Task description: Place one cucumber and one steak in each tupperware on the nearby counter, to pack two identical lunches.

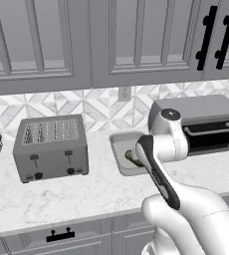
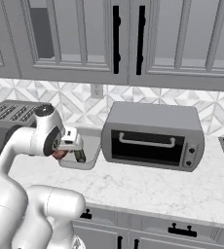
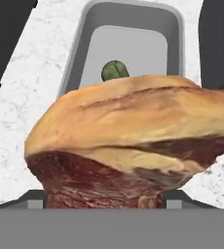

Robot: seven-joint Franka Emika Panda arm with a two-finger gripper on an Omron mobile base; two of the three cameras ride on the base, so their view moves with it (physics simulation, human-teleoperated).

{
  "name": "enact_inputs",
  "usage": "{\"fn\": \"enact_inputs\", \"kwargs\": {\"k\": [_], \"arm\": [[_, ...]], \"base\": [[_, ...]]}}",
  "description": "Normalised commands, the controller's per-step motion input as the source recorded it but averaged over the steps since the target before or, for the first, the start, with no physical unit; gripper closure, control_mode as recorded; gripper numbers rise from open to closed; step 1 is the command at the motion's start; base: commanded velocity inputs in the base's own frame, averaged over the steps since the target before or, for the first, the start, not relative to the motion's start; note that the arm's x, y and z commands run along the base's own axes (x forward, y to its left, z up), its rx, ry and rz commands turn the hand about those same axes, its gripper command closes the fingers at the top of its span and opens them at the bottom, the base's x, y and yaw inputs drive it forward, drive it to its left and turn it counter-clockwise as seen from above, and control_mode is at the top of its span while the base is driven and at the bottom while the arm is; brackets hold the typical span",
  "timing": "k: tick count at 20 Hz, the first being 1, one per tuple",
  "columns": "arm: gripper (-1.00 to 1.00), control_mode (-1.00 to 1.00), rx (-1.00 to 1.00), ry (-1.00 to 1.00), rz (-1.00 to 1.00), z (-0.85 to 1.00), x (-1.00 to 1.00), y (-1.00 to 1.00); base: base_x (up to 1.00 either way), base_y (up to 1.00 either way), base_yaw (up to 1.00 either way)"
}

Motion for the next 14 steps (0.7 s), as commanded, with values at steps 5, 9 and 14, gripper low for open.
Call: {"fn": "enact_inputs", "kwargs": {"k": [5, 9, 14], "arm": [[1.00, -1.00, -0.01, 0.12, 0.00, -0.03, 1.00, 0.00], [1.00, -1.00, -0.02, 0.13, 0.00, -0.08, 0.69, 0.00], [1.00, -1.00, 0.00, 0.02, 0.00, -0.32, 0.15, 0.00]], "base": [[0.00, 0.00, 0.00], [0.00, 0.00, 0.00], [0.00, 0.00, 0.00]]}}
